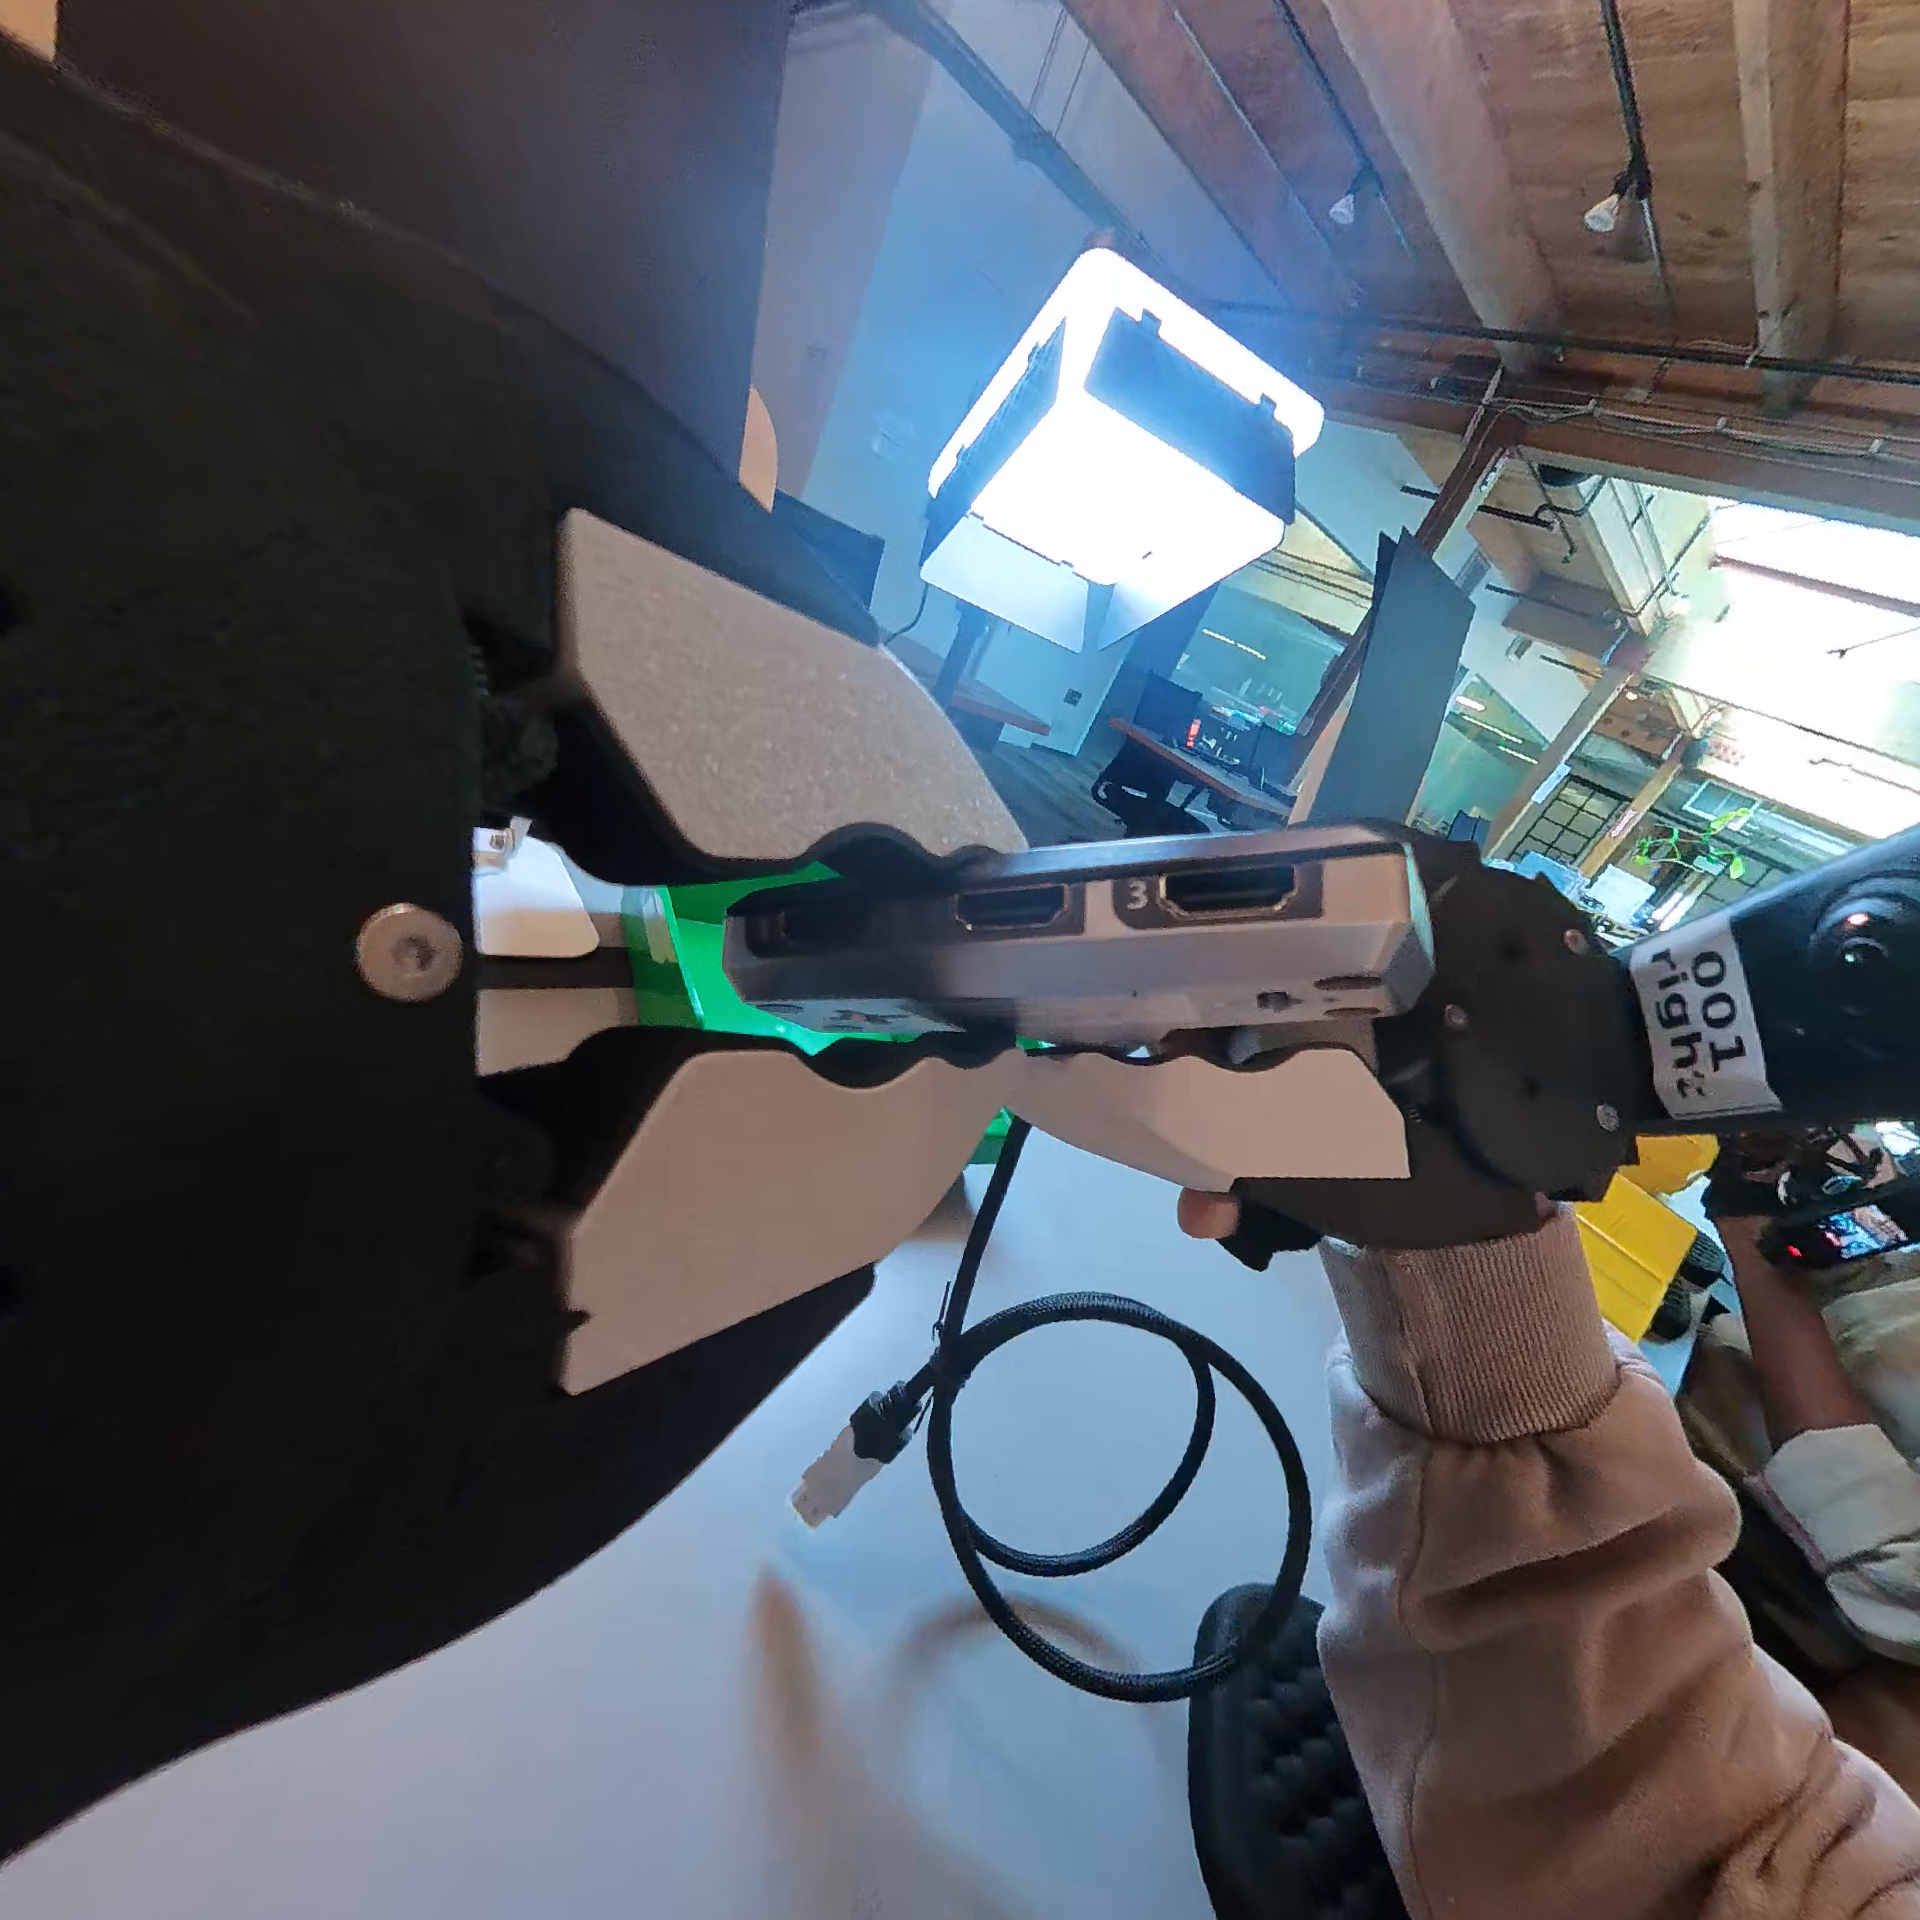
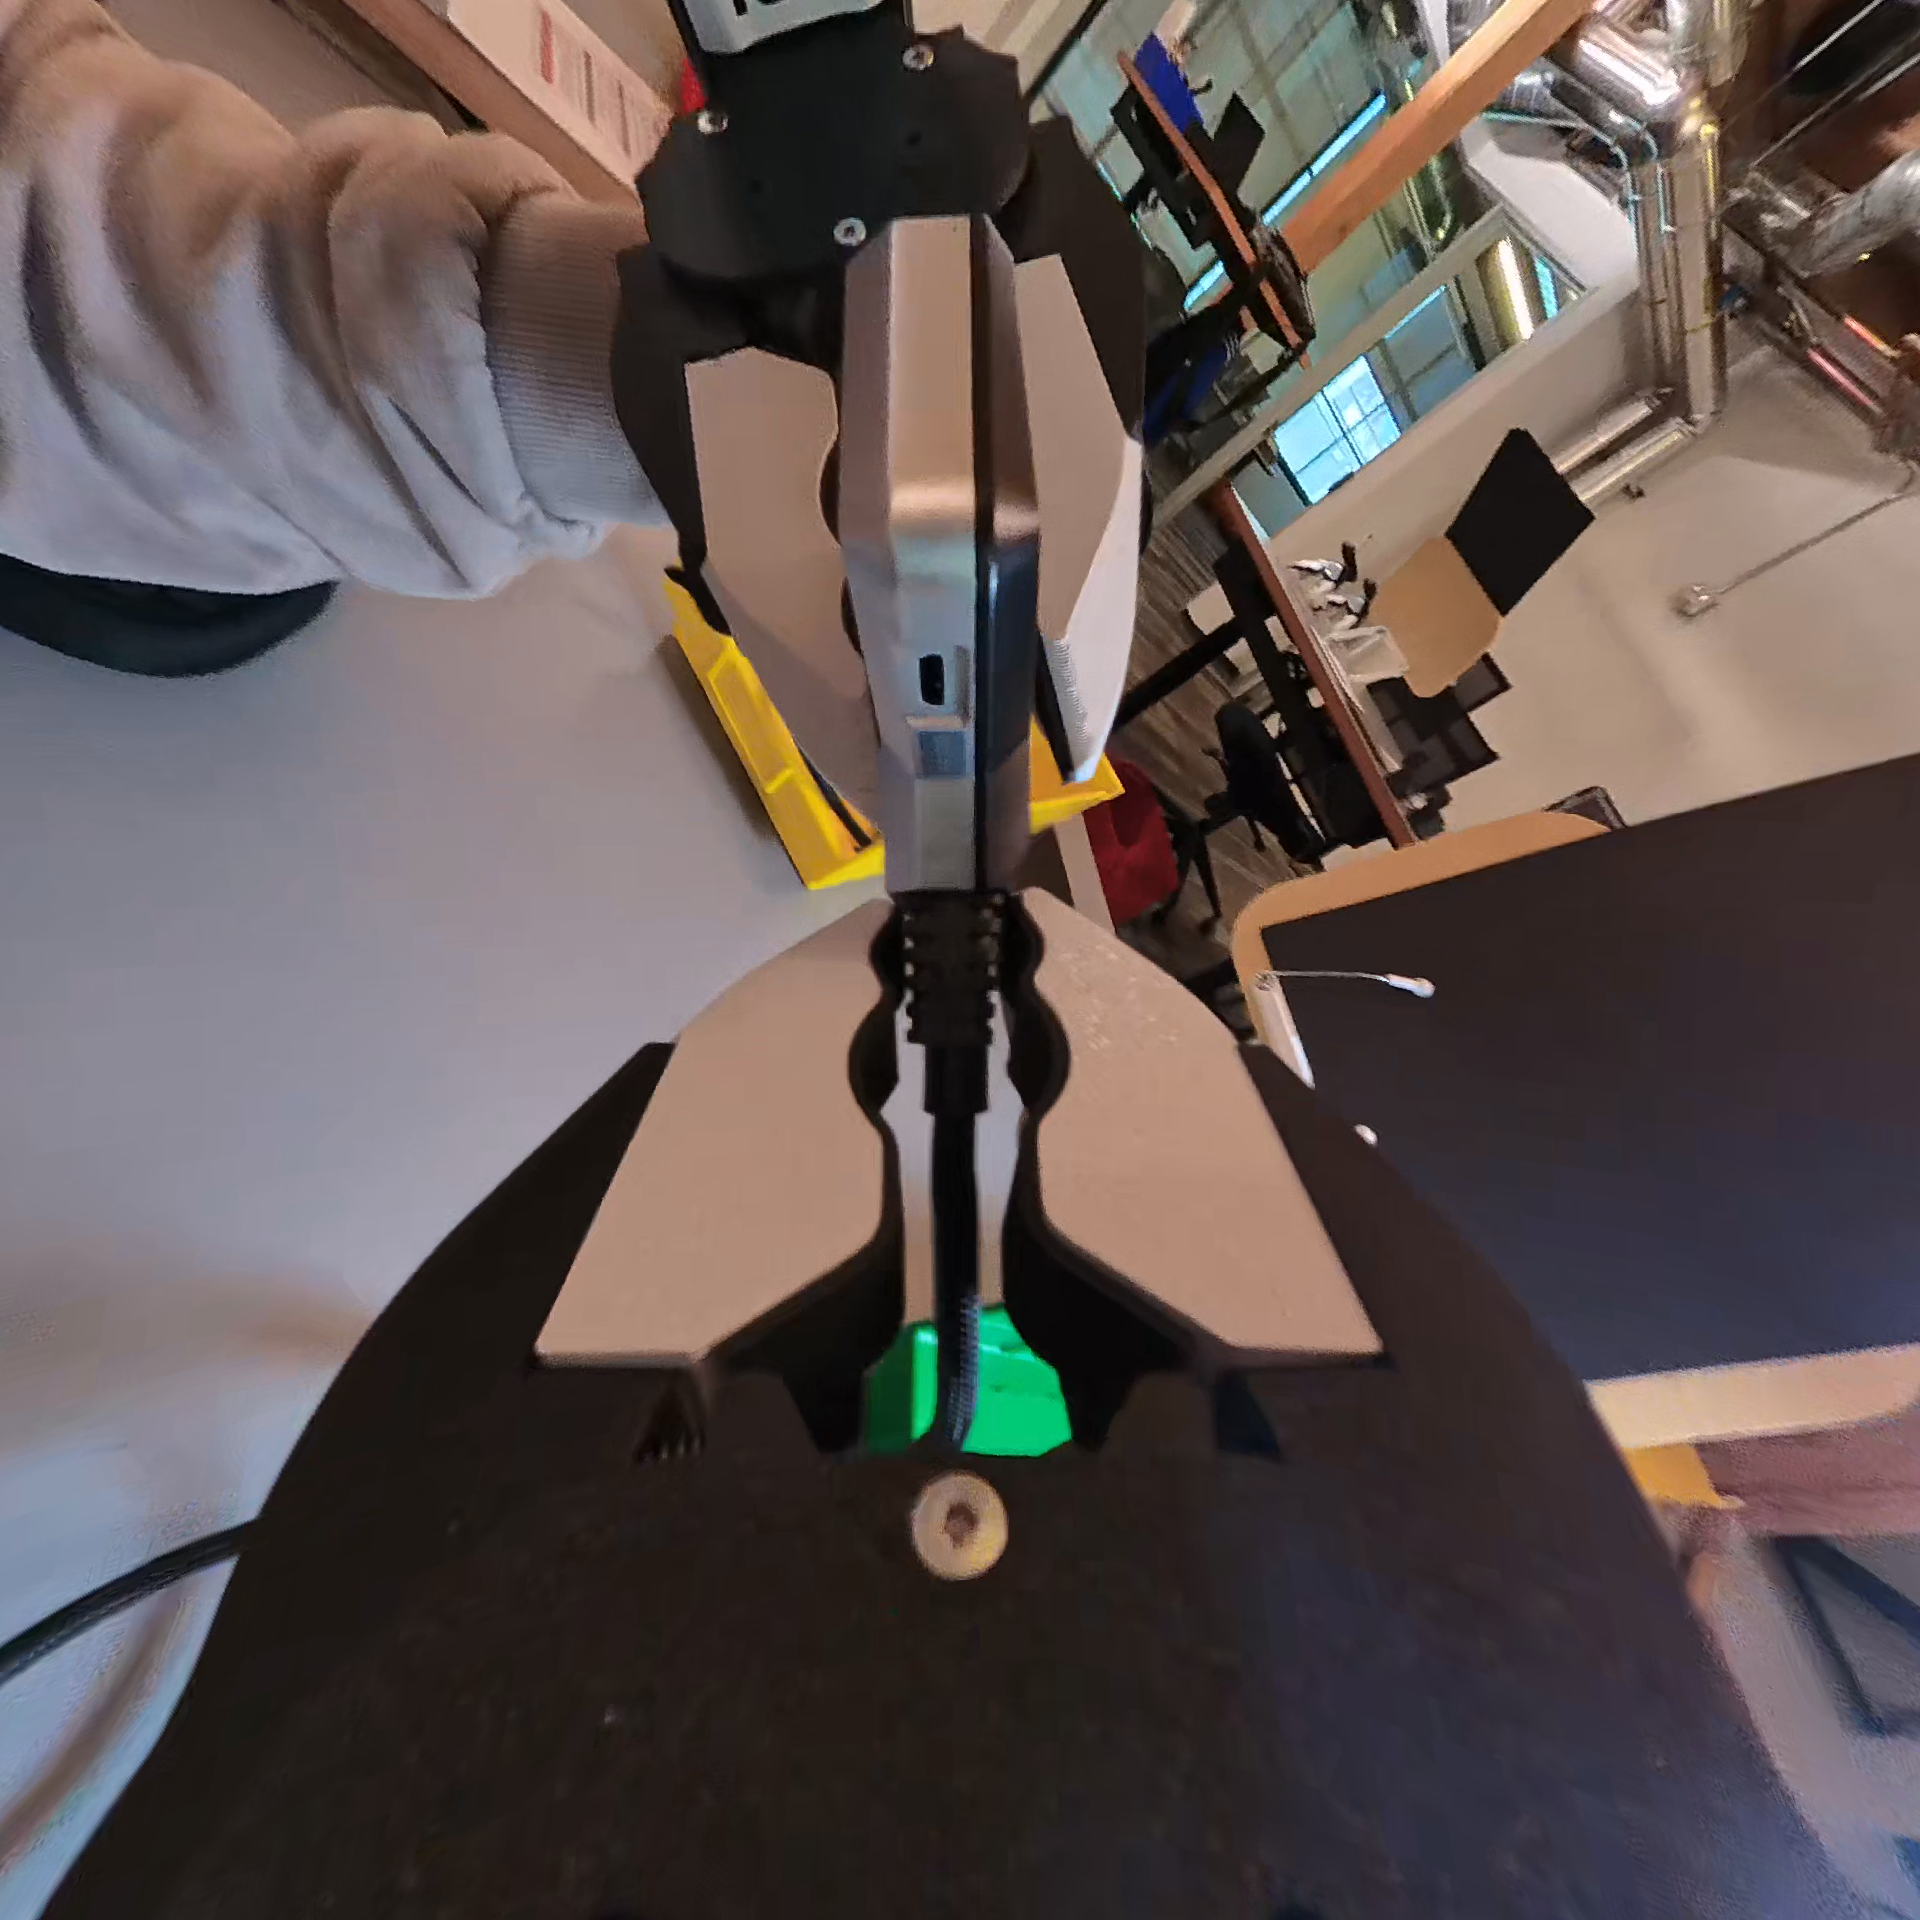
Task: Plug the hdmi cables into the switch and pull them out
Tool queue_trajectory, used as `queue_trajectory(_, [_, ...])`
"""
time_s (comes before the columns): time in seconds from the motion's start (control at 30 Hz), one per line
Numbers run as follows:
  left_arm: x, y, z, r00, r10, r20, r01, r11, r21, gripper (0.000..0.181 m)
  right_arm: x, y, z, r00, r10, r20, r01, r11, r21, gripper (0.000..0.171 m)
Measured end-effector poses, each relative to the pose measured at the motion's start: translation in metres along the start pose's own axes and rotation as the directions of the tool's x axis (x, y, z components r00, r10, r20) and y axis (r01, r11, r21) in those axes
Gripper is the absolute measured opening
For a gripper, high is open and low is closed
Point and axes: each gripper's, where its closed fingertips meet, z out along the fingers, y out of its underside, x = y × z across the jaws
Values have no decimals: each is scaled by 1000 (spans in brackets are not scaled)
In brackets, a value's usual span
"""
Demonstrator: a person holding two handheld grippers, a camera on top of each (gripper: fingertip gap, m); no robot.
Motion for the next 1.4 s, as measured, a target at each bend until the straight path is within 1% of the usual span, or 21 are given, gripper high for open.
queue_trajectory(0.07, [-1,5,1,1000,-14,1,14,1000,-9,28,2,6,1,999,-32,-25,30,998,-57,16])
queue_trajectory(0.17, [0,16,3,1000,2,0,-2,997,-81,28,5,21,4,997,-57,-44,50,987,-151,16])
queue_trajectory(0.23, [-2,17,2,1000,9,12,-7,995,-97,29,7,30,5,997,-62,-50,51,981,-190,15])
queue_trajectory(0.33, [-3,15,-1,1000,-22,9,22,997,-80,33,6,34,6,998,-52,-42,43,978,-203,15])
queue_trajectory(0.4, [4,17,0,999,-27,-32,24,997,-78,24,2,32,7,998,-50,-22,45,978,-205,15])
queue_trajectory(0.43, [7,15,1,999,-23,-46,20,998,-67,24,0,31,5,999,-42,-5,41,980,-195,15])
queue_trajectory(0.5, [9,5,-1,996,-50,-69,50,999,-13,23,-4,19,0,999,-2,36,6,994,-107,15])
queue_trajectory(0.6, [9,-16,-9,987,-119,-112,133,983,127,21,-11,-6,-10,994,46,98,-50,998,34,16])
queue_trajectory(0.7, [9,-40,-18,956,-216,-198,270,912,308,22,-17,-23,-13,993,26,118,-38,994,103,18])
queue_trajectory(0.77, [8,-49,-23,927,-267,-262,355,850,389,22,-20,-29,-10,995,-8,102,-3,994,108,24])
queue_trajectory(0.83, [7,-49,-26,907,-299,-297,406,810,424,22,-19,-32,-7,997,-38,67,31,995,99,26])
queue_trajectory(0.9, [5,-44,-27,892,-322,-316,438,786,436,22,-16,-40,-5,999,-23,44,16,989,150,26])
queue_trajectory(0.93, [4,-42,-27,889,-329,-319,446,779,441,22,-16,-39,-3,999,-11,45,4,990,143,25])
queue_trajectory(0.97, [2,-39,-27,891,-335,-306,444,782,438,22,-13,-37,-2,999,-4,32,0,991,134,25])
queue_trajectory(1.03, [0,-28,-22,913,-323,-250,399,831,387,22,-7,-27,1,1000,2,11,-3,996,89,24])
queue_trajectory(1.13, [1,-5,-15,943,-283,-173,317,921,227,25,-5,-16,2,1000,17,12,-17,999,40,23])
queue_trajectory(1.2, [5,9,-11,963,-232,-137,248,962,111,25,-5,-11,1,999,44,32,-45,999,29,23])
queue_trajectory(1.3, [5,12,-5,974,-198,-113,206,977,65,25,-4,-11,-2,996,79,49,-82,993,80,23])
queue_trajectory(1.4, [9,10,-4,976,-181,-125,191,978,79,24,-7,-12,-3,995,66,70,-73,992,103,23])
